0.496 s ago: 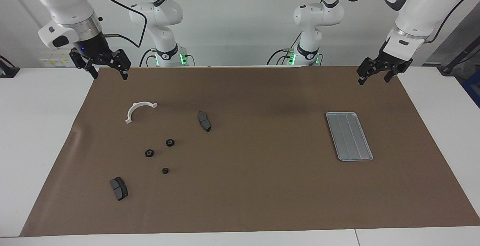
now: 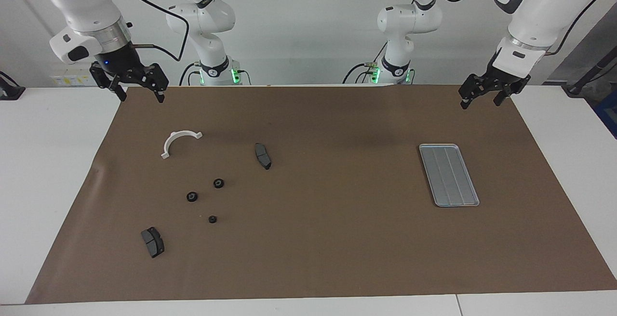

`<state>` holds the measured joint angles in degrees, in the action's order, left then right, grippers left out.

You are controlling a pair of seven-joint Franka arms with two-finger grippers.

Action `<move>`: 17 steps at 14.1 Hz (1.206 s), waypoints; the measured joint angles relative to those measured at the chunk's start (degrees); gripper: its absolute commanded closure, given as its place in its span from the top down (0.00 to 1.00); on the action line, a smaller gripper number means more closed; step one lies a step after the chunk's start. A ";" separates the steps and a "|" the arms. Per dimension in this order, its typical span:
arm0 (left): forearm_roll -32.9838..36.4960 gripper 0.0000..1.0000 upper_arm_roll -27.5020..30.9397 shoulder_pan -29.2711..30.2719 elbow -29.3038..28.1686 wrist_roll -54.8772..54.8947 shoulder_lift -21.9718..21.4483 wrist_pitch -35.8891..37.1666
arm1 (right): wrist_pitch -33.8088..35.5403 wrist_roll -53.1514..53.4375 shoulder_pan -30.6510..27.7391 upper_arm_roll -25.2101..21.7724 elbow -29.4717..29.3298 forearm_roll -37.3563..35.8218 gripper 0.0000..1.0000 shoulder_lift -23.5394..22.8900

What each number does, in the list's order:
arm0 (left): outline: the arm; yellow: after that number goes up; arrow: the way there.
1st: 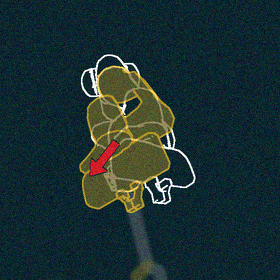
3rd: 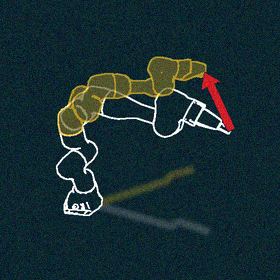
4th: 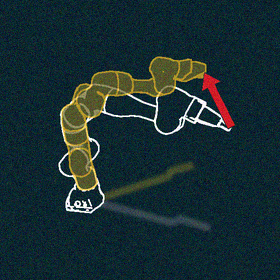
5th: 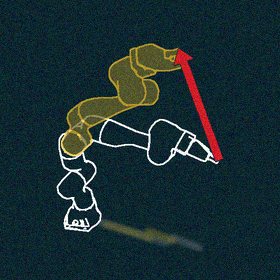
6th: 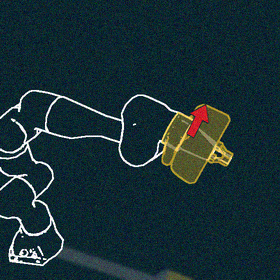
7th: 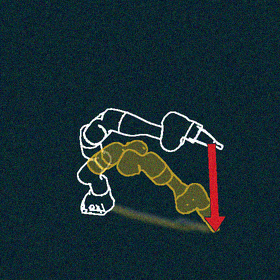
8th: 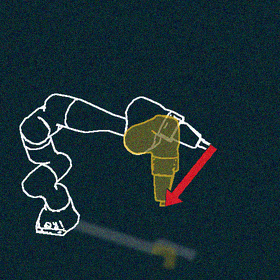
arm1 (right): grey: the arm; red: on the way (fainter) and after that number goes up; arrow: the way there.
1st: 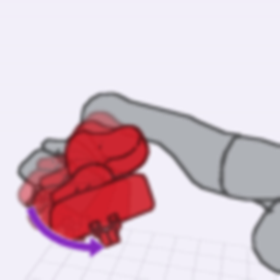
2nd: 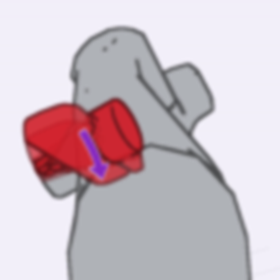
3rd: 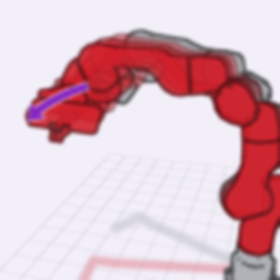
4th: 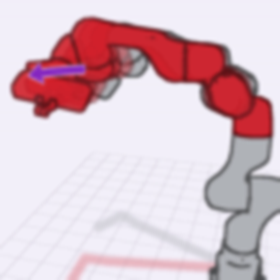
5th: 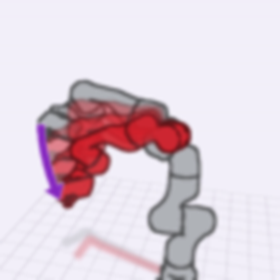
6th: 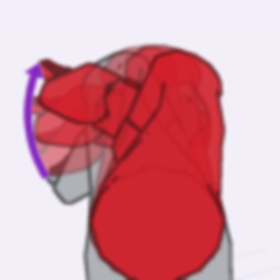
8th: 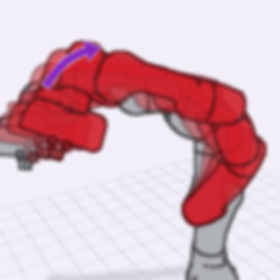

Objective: Pick bearing gear from pile to tray

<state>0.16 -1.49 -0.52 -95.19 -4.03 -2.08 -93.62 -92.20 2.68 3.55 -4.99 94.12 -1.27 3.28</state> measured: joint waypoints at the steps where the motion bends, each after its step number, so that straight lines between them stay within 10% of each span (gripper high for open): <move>1: 0.00 1.00 0.00 0.00 0.00 0.00 0.00 0.00 | -1.13 0.00 -0.02 -0.03 0.18 0.00 1.00 0.00; 10: 0.00 1.00 -0.35 -0.06 0.00 0.03 0.00 0.00 | -5.30 0.00 0.08 -0.02 2.05 0.00 1.00 -2.14; 17: 0.00 1.00 -0.02 0.00 0.00 0.03 0.00 0.00 | -24.76 -0.01 1.93 0.05 4.80 0.01 1.00 -16.82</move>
<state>0.16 -1.51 -0.52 -95.19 -4.00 -2.08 -93.62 -116.96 2.68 5.49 -4.94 98.93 -1.25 -13.54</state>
